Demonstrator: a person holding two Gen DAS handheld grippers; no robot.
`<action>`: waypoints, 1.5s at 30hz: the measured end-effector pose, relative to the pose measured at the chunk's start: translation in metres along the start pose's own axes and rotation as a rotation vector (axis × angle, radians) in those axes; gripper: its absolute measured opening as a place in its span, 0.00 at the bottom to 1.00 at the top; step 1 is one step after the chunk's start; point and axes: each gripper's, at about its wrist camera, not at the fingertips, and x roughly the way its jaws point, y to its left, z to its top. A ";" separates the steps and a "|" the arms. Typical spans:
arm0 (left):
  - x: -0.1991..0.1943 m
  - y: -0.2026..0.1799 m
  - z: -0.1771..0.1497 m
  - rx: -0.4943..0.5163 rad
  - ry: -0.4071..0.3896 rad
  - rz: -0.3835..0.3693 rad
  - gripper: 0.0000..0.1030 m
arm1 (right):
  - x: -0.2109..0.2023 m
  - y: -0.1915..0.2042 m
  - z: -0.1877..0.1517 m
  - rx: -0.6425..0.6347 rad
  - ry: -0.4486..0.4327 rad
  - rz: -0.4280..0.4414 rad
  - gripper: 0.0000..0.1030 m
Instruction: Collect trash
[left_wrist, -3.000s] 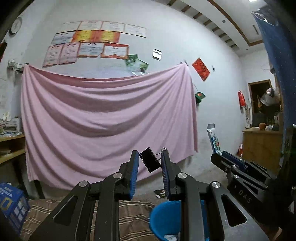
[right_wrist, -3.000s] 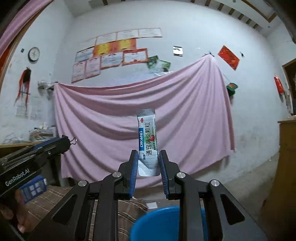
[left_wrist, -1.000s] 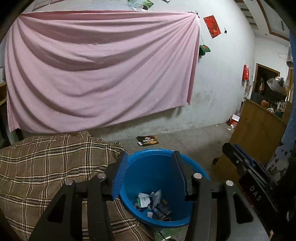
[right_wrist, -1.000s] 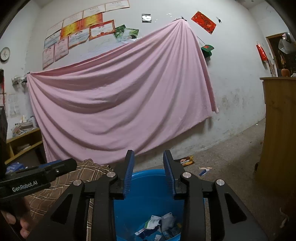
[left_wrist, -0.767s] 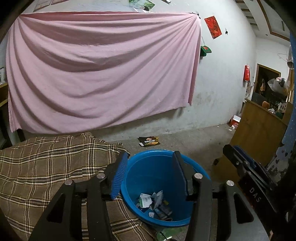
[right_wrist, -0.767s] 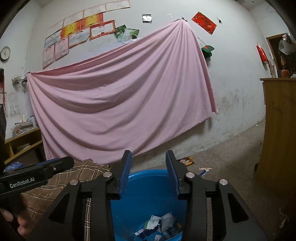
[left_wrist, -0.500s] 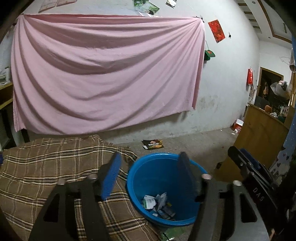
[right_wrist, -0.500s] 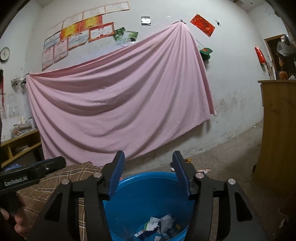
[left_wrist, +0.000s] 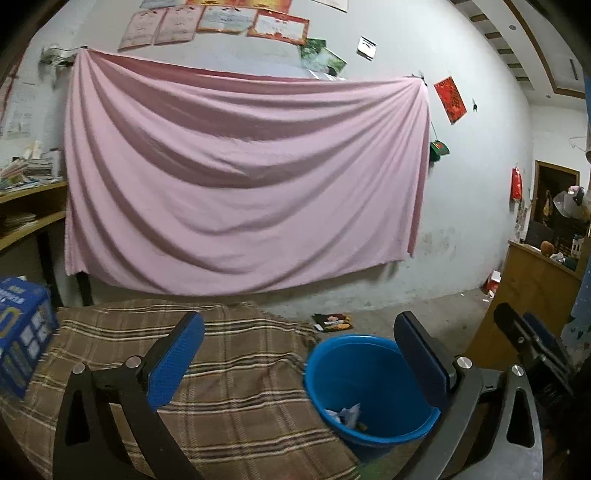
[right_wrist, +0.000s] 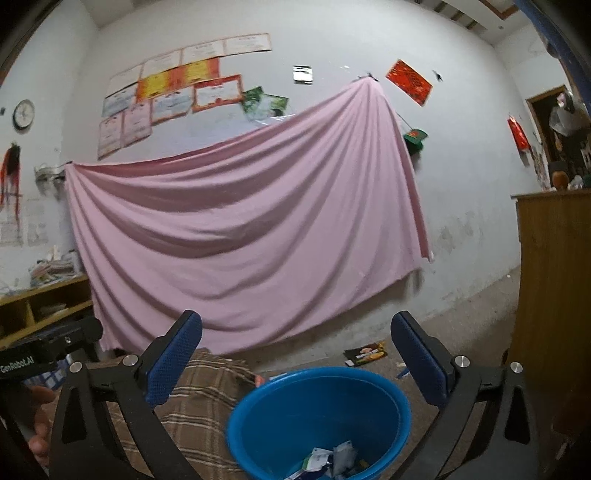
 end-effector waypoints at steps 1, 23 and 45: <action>-0.007 0.005 -0.001 -0.004 -0.002 0.007 0.98 | -0.004 0.004 0.001 -0.006 -0.002 0.004 1.00; -0.144 0.076 -0.058 0.003 -0.030 0.120 0.98 | -0.106 0.119 -0.028 -0.161 0.020 0.070 1.00; -0.186 0.094 -0.096 -0.013 -0.036 0.172 0.98 | -0.130 0.130 -0.058 -0.186 0.045 0.064 1.00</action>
